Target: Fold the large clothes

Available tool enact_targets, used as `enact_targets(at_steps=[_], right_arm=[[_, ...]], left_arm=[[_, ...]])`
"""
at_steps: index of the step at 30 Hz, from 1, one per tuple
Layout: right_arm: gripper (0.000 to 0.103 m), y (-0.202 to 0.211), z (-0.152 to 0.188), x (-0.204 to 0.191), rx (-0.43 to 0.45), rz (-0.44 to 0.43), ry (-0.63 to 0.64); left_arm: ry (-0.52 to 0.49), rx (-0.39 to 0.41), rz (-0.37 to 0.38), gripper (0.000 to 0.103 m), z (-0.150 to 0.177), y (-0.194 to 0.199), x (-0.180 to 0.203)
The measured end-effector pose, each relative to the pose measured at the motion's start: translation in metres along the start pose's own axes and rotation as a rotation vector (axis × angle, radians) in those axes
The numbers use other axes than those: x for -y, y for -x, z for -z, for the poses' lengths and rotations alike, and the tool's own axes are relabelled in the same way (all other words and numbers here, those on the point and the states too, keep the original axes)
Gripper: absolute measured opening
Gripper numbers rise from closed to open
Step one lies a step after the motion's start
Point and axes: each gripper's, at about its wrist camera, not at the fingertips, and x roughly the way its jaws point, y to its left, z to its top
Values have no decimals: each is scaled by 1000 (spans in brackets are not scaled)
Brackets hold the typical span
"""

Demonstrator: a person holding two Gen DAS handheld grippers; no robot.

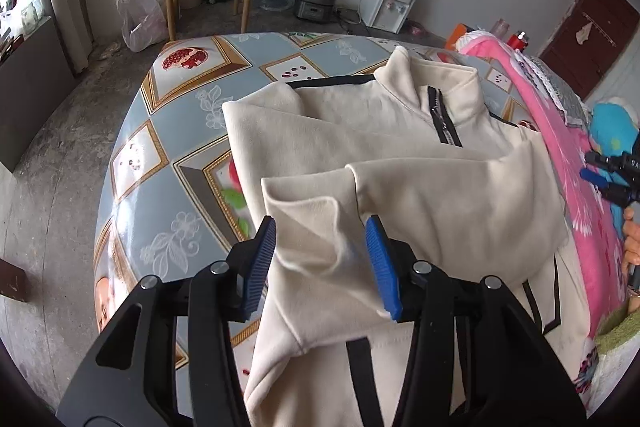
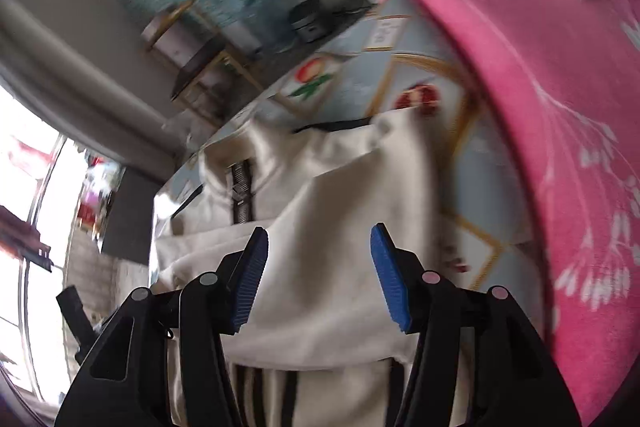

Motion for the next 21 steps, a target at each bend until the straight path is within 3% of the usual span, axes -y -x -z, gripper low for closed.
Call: enact_targets(at_steps=[4, 7, 9, 10, 11, 13, 14, 15, 19, 21], right_arm=[[52, -31, -15, 41, -32, -36, -124], [46, -63, -21, 48, -78, -48, -156], [39, -80, -23, 41, -85, -28, -143], [33, -86, -26, 39, -87, -22, -133], [29, -91, -30, 36, -81, -2, -123], [9, -99, -34, 27, -71, 24, -89], [7, -99, -35, 23, -63, 48, -62], [6, -96, -35, 18, -44, 69, -37], [5, -61, -27, 5, 73, 29, 47], [5, -49, -22, 12, 110, 22, 53]], left_arm=[[-8, -119, -102, 45, -1, -30, 3], [-30, -130, -140, 44, 7, -33, 3], [-45, -128, -144, 28, 12, -31, 1], [-55, -123, -160, 26, 15, -29, 1], [-68, -118, -169, 19, 17, -28, 2], [-109, -102, -197, 12, 19, -25, 5], [-134, -86, -217, 3, 20, -23, 8], [-151, -62, -233, 1, 22, -19, 11], [-164, 79, -214, 1, 23, 14, 16], [-147, 113, -206, 1, 24, 22, 13]])
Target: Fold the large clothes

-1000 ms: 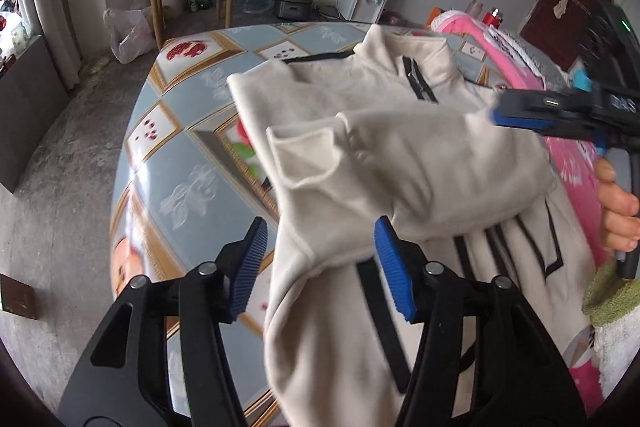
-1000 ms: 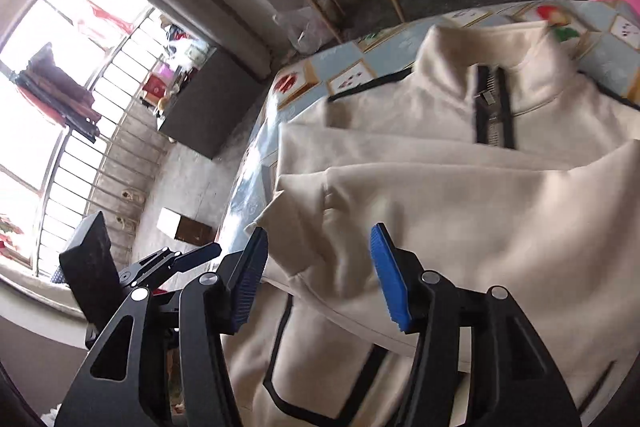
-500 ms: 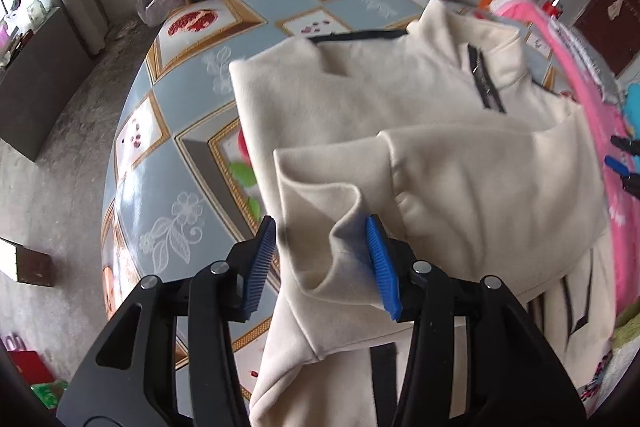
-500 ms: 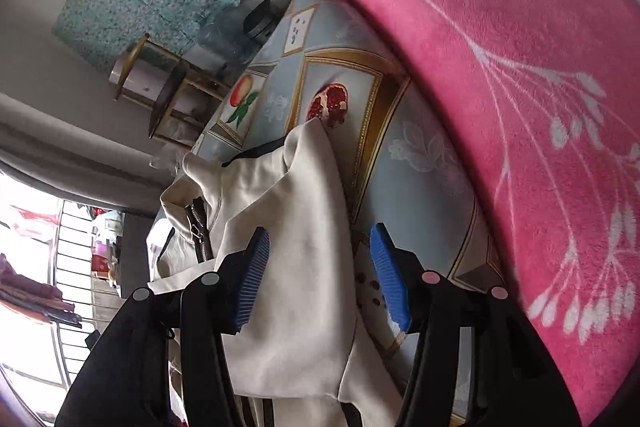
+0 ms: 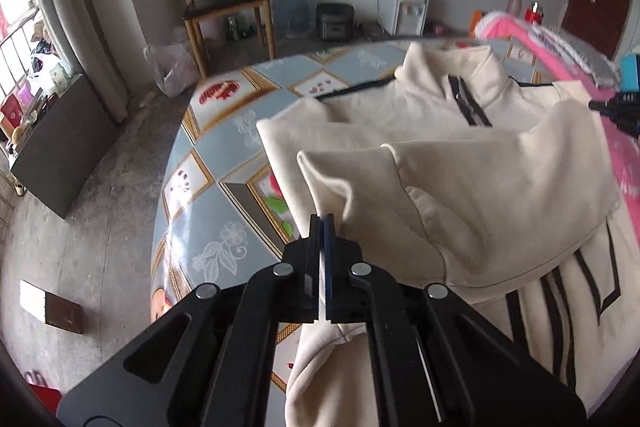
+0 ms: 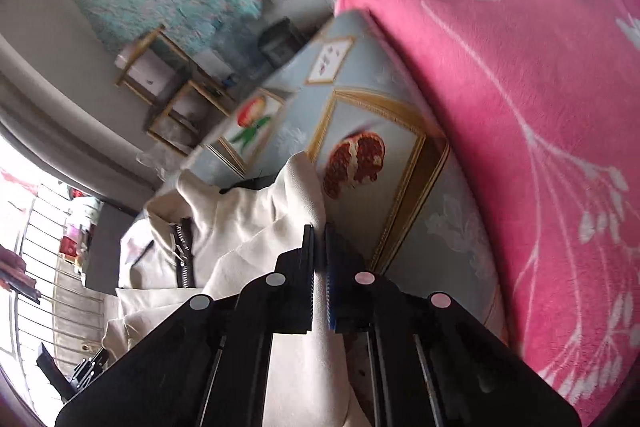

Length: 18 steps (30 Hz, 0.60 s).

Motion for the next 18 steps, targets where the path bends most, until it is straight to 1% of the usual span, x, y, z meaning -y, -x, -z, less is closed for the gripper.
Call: enact_targets(at_steps=[1, 2, 5, 7, 9, 10, 11, 12, 13, 14, 16, 18], right_arm=[[5, -2, 4, 4, 5, 17, 4], [5, -5, 5, 7, -3, 38, 2], [5, -20, 8, 24, -53, 71, -48], [5, -23, 6, 28, -72, 59, -73], [5, -17, 3, 28, -65, 61, -72], [9, -12, 1, 28, -54, 76, -62], [9, -6, -1, 26, -35, 116, -45], [10, 2, -1, 26, -20, 136, -27], [14, 12, -1, 26, -7, 144, -17], [15, 19, 0, 26, 1, 147, -12], [15, 38, 11, 19, 5, 127, 41], [15, 54, 35, -1, -18, 110, 165]], left_arm=[[7, -2, -7, 1, 3, -2, -2], [6, -24, -15, 1, 6, -10, -2], [21, -112, -24, 2, 18, -40, -6], [30, -106, -18, 2, 22, -43, -8], [32, -100, -11, 2, 20, -39, -9], [26, -100, -8, 2, 20, -38, -9], [21, -103, -8, 3, 20, -38, -10], [18, -108, -20, 3, 19, -39, -11], [15, -108, -44, 3, 18, -38, -12], [17, -105, -54, 3, 18, -37, -15], [59, -82, -50, 3, 16, -30, -25], [86, -45, -28, 3, 16, -18, -31]])
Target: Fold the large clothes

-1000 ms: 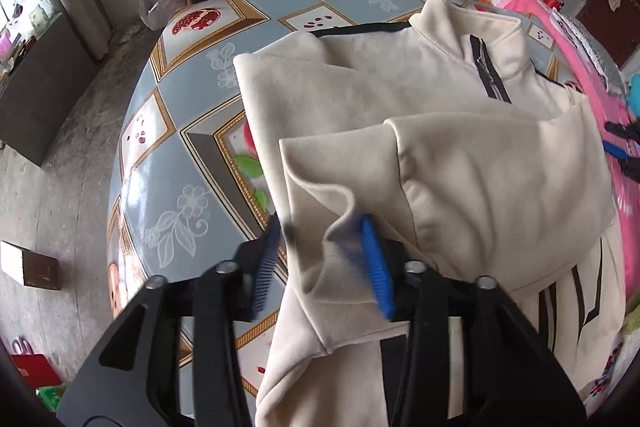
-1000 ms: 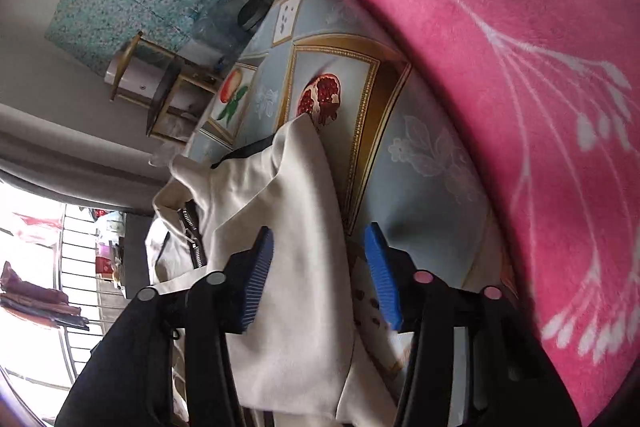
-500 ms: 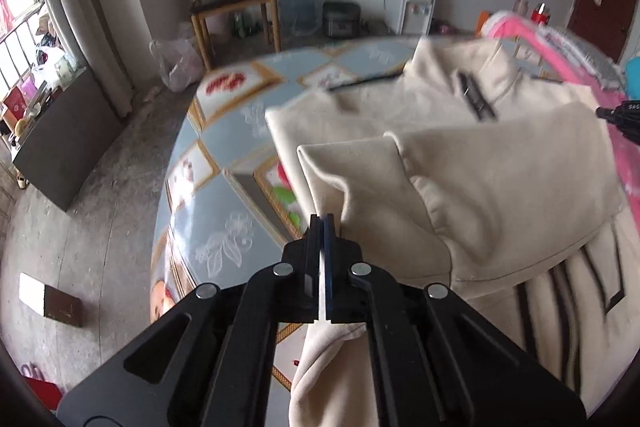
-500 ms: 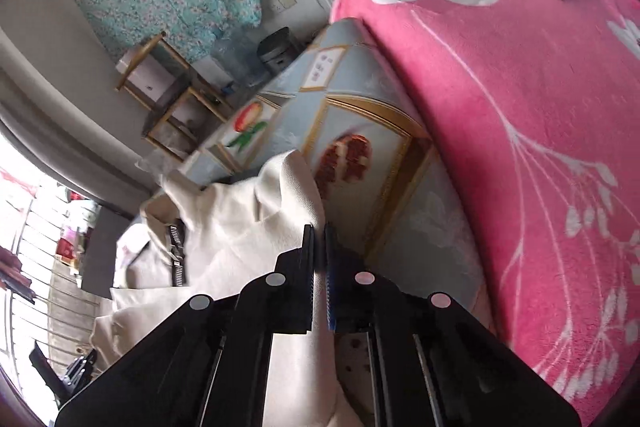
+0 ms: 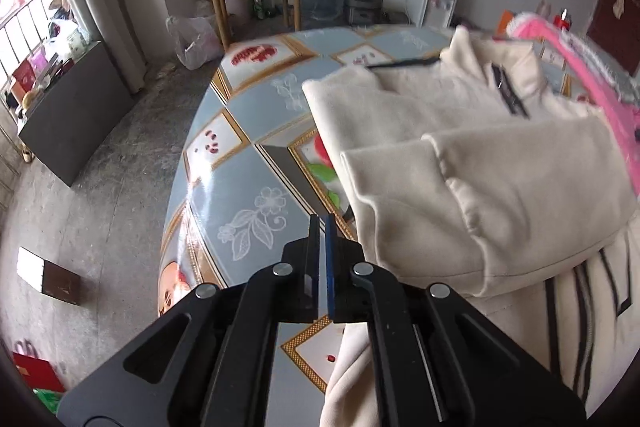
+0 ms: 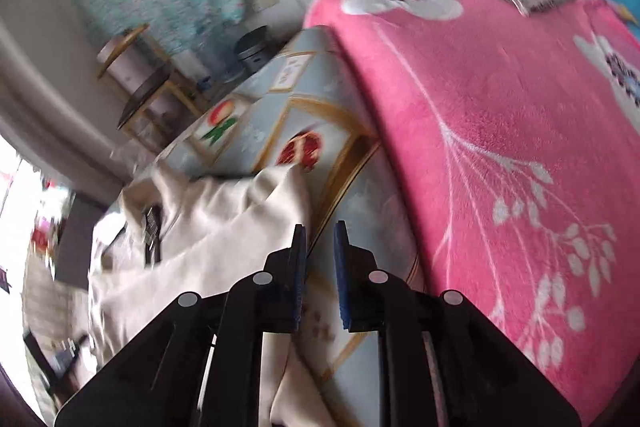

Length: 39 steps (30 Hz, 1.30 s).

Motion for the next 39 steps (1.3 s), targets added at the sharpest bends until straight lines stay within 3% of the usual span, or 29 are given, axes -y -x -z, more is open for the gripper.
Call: enact_targets(at_steps=[3, 6, 8, 9, 10, 11, 12, 13, 20, 24, 27, 29, 31, 32, 34, 35, 37, 39], right_arm=[[15, 10, 38, -35, -65, -7, 209], [15, 8, 76, -49, -131, 107, 306], [15, 20, 92, -38, -156, 120, 254], [15, 33, 100, -34, -148, 107, 235], [21, 49, 110, -29, -132, 79, 218], [30, 61, 118, -27, -121, 60, 205], [49, 74, 128, -23, -108, 42, 191], [54, 91, 141, -18, -92, 26, 177], [55, 122, 218, 20, -150, -28, 1], [55, 119, 250, 36, -189, -72, -88], [50, 125, 267, 37, -185, -130, -115], [44, 122, 275, 36, -195, -141, -127], [35, 116, 281, 34, -193, -119, -134], [30, 113, 282, 31, -187, -93, -124], [15, 110, 283, 20, -176, -58, -92], [13, 109, 281, 12, -179, -29, -63], [9, 118, 276, -5, -163, 21, 6], [9, 145, 267, -15, -116, 13, 38]], left_arm=[[-35, 13, 12, 3, 3, 10, 6], [-72, -55, -17, 3, 14, 7, 15], [-45, -75, 14, 3, 23, 18, 10], [-37, -75, 27, 9, 29, 27, 7], [-32, -75, 37, 15, 37, 37, 4], [-28, -72, 48, 29, 47, 50, 0], [-21, -70, 65, 39, 58, 62, -4], [-11, -77, 93, 41, 71, 74, -8], [126, -185, 242, 44, 162, 104, -24], [212, -190, 282, 44, 199, 109, -22], [244, -173, 299, 41, 216, 113, -15], [261, -149, 285, 31, 224, 116, -10], [286, -118, 252, 26, 229, 119, -6], [290, -113, 244, 18, 230, 119, -2], [293, -109, 226, 11, 227, 117, 3], [273, -103, 221, 4, 225, 118, 6], [231, -65, 209, 4, 219, 130, 9], [174, 9, 193, 3, 208, 160, 9]])
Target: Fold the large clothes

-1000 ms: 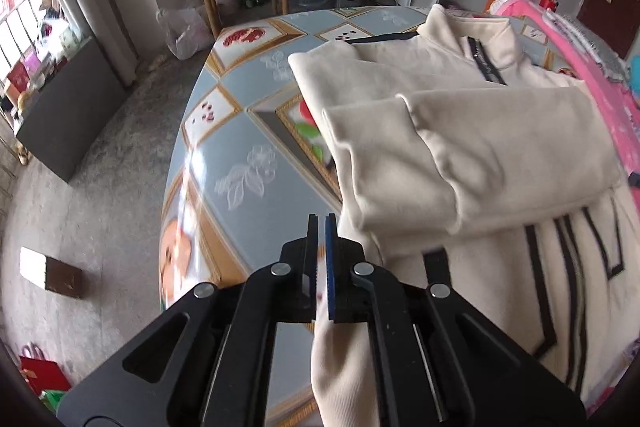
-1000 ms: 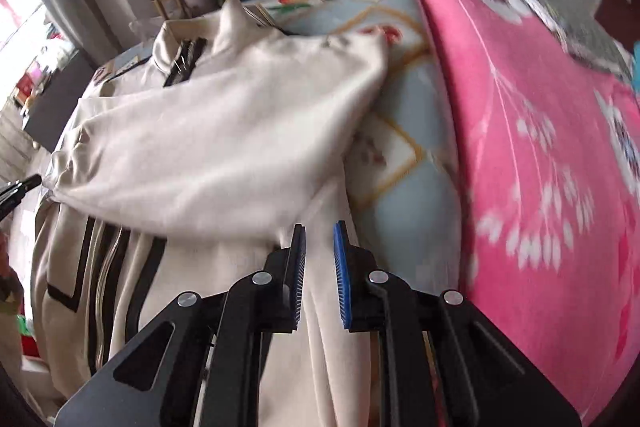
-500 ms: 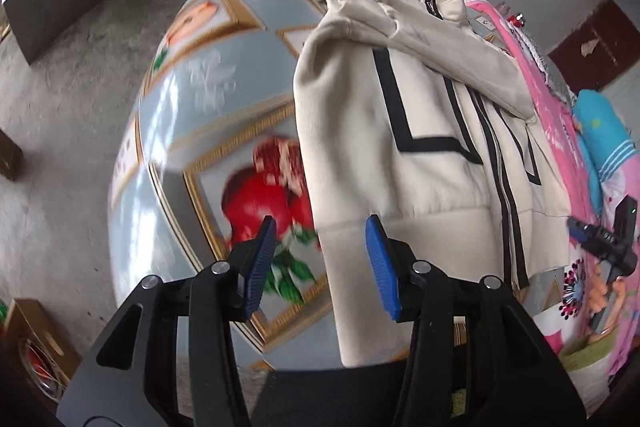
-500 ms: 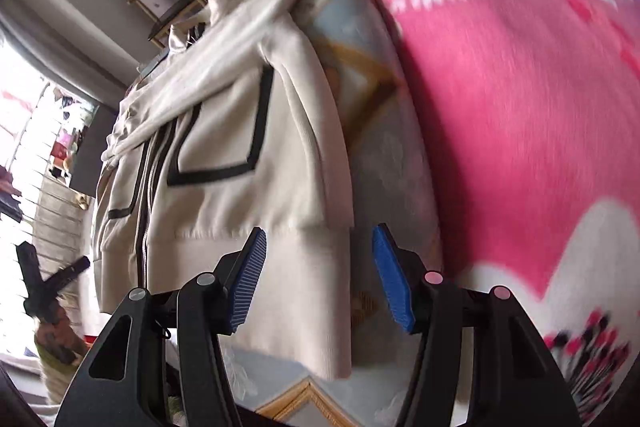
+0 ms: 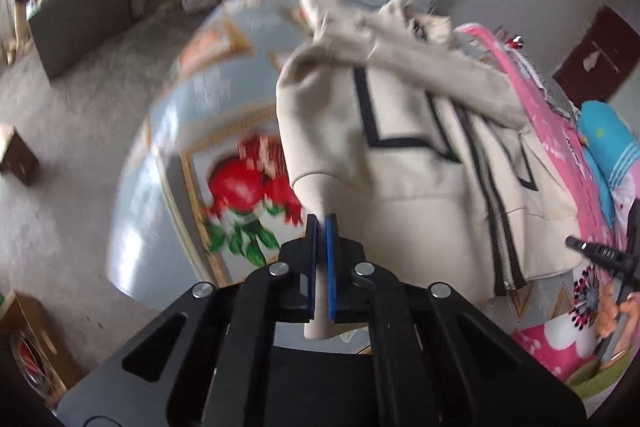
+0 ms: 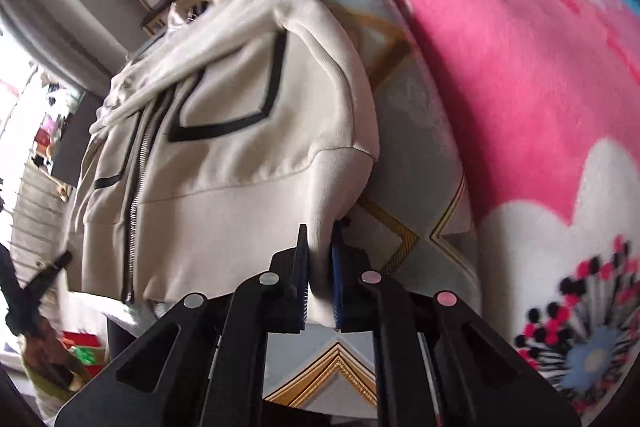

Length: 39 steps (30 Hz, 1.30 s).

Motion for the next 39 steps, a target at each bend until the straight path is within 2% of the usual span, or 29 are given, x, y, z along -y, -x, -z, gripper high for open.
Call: enact_targets(at_steps=[1, 3, 5, 7, 9, 11, 14, 17, 19, 21, 23, 25, 27, 28, 30, 33, 36, 39], right_arm=[[8, 15, -3, -4, 28, -8, 14], [8, 50, -5, -13, 85, -14, 48], [8, 63, 0, -16, 97, 1, 62], [8, 55, 10, -9, 40, -2, 31], [8, 23, 30, 5, -77, 1, -23], [8, 1, 45, 18, -157, -9, -75], [8, 24, 41, 12, -91, -51, -68], [9, 37, 31, 11, -63, -51, -44], [12, 14, 37, 21, -136, -29, -62], [13, -8, 46, 39, -235, 21, -114], [15, -5, 50, 52, -237, -15, -158], [28, 10, 41, 57, -189, -2, -166], [33, 25, 21, 54, -125, 55, -136], [35, 30, 12, 52, -100, 68, -121], [39, 42, -20, 34, -31, 59, -68], [48, 50, -72, -1, 61, 37, 35], [55, 44, -125, -38, 122, -36, 118], [56, 18, -184, -74, 135, -78, 156]], left_arm=[[-24, 35, 13, 3, -7, 21, 1], [-27, 58, 56, 3, -15, 49, -1], [-47, 58, 31, 3, -15, 62, -4], [-46, -3, -3, 3, -6, 51, -15], [2, -104, -5, 3, 11, 24, -31], [23, -154, -19, 3, 24, 8, -41], [8, -102, 8, 3, 18, 29, -36], [-41, -74, -21, 4, 10, 42, -26], [-53, -139, -48, 6, 15, 26, -29], [-44, -230, -115, 8, 25, 6, -42], [-21, -247, -134, 10, 29, 7, -54], [-11, -215, -146, 20, 25, 20, -65], [-33, -157, -174, 37, 10, 32, -69], [-49, -128, -190, 42, -1, 37, -69], [-78, -73, -211, 58, -32, 41, -66], [-106, -14, -170, 71, -90, 36, -50], [-135, -1, -98, 78, -150, 12, -23], [-168, -6, -71, 78, -210, -29, 10]])
